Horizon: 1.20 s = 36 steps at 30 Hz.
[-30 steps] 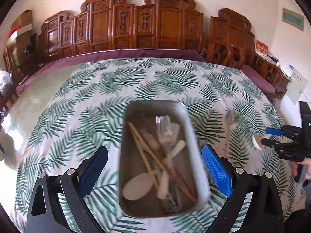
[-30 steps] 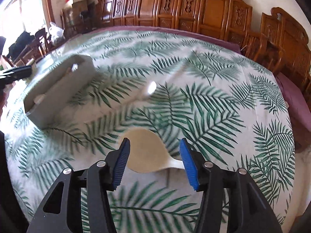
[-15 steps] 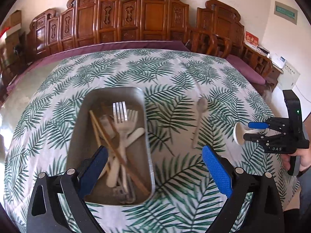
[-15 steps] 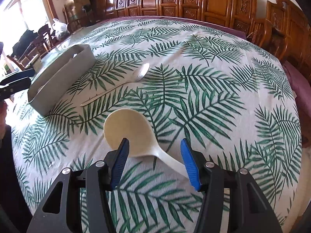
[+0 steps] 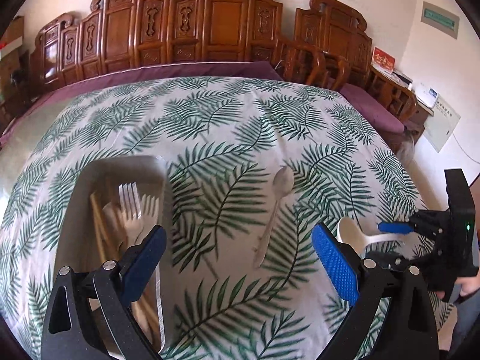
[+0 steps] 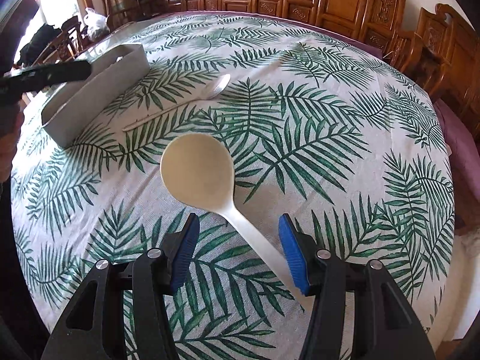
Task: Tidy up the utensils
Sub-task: 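Grasp the cream ladle-spoon with the right tool while the left tool grasps the metal spoon, then lift the metal spoon over the grey tray with the left tool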
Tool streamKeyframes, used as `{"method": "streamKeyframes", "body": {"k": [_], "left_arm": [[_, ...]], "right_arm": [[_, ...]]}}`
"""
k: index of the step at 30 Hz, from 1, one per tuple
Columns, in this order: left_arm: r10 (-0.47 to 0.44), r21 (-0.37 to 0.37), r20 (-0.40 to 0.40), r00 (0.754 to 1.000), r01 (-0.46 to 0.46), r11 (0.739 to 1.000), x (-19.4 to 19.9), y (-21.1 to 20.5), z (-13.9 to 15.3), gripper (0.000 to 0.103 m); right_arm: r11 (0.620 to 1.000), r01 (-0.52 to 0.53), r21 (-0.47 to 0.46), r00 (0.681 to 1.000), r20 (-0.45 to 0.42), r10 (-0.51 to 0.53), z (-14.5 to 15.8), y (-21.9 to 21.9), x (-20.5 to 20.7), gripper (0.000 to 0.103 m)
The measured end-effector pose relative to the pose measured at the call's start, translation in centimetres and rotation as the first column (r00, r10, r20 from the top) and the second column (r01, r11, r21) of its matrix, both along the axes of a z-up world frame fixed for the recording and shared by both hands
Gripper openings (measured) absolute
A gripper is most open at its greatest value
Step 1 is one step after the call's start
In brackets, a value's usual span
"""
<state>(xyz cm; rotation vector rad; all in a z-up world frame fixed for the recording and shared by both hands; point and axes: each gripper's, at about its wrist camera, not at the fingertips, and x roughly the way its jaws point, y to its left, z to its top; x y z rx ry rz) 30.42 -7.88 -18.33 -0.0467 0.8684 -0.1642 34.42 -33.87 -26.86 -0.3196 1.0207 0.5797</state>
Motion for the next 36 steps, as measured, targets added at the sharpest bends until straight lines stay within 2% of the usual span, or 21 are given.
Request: {"method": "streamKeyframes", "body": {"k": [4,6,8,13,15,18,20,26,29,32,36], "left_arm": [[-0.026,0.000,-0.026,0.999,0.026,1.000,1.9,-1.6,-0.9,0.094],[-0.047,0.025,-0.036,0.998,0.048,0.999,2.8,-2.6,-1.6,0.094],[-0.069,0.047,-0.042,0.997,0.070,0.996,3.5,-3.4,-2.2,0.092],[-0.128,0.068,-0.100,0.987,0.136,0.988,5.2,-4.9,-4.3,0.069],[-0.148,0.086,-0.125,0.981,0.160,0.983,5.8,-5.6,-5.1,0.055],[-0.174,0.111,-0.157,0.972,0.193,0.975,6.6,-6.4,-5.9,0.041],[-0.179,0.126,-0.169,0.969,0.202,0.971,7.2,-6.7,-6.2,0.037],[-0.180,0.141,-0.192,0.965,0.209,0.968,8.8,-7.2,-6.7,0.030],[-0.179,0.138,-0.196,0.964,0.208,0.968,9.4,-7.3,-6.7,0.030],[-0.180,0.136,-0.192,0.965,0.208,0.969,10.0,-7.5,-6.7,0.034],[-0.184,0.132,-0.183,0.966,0.210,0.969,10.7,-8.0,-6.8,0.048]], "right_arm": [[0.999,0.030,0.012,1.000,0.003,-0.030,-0.3,-0.9,0.3,0.034],[0.999,0.051,0.016,0.999,0.011,-0.051,-0.2,-1.4,0.5,0.008],[0.997,0.072,0.030,0.997,0.013,-0.073,-0.3,-1.8,0.8,0.005],[0.992,0.110,0.061,0.994,0.021,-0.112,-0.3,-2.1,1.3,0.005],[0.992,0.108,0.073,0.994,0.015,-0.109,-0.3,-2.0,1.3,0.005],[0.992,0.106,0.069,0.994,0.018,-0.107,-0.4,-1.7,1.3,0.005],[0.992,0.107,0.073,0.994,0.018,-0.109,-0.4,-1.8,1.4,0.005],[0.990,0.110,0.085,0.994,0.017,-0.112,-0.5,-1.9,1.4,0.005],[0.990,0.112,0.089,0.993,0.018,-0.114,-0.5,-2.0,1.4,0.005],[0.990,0.111,0.090,0.993,0.018,-0.113,-0.5,-2.0,1.4,0.005],[0.990,0.110,0.090,0.993,0.021,-0.112,-0.5,-2.0,1.3,0.005]]}}
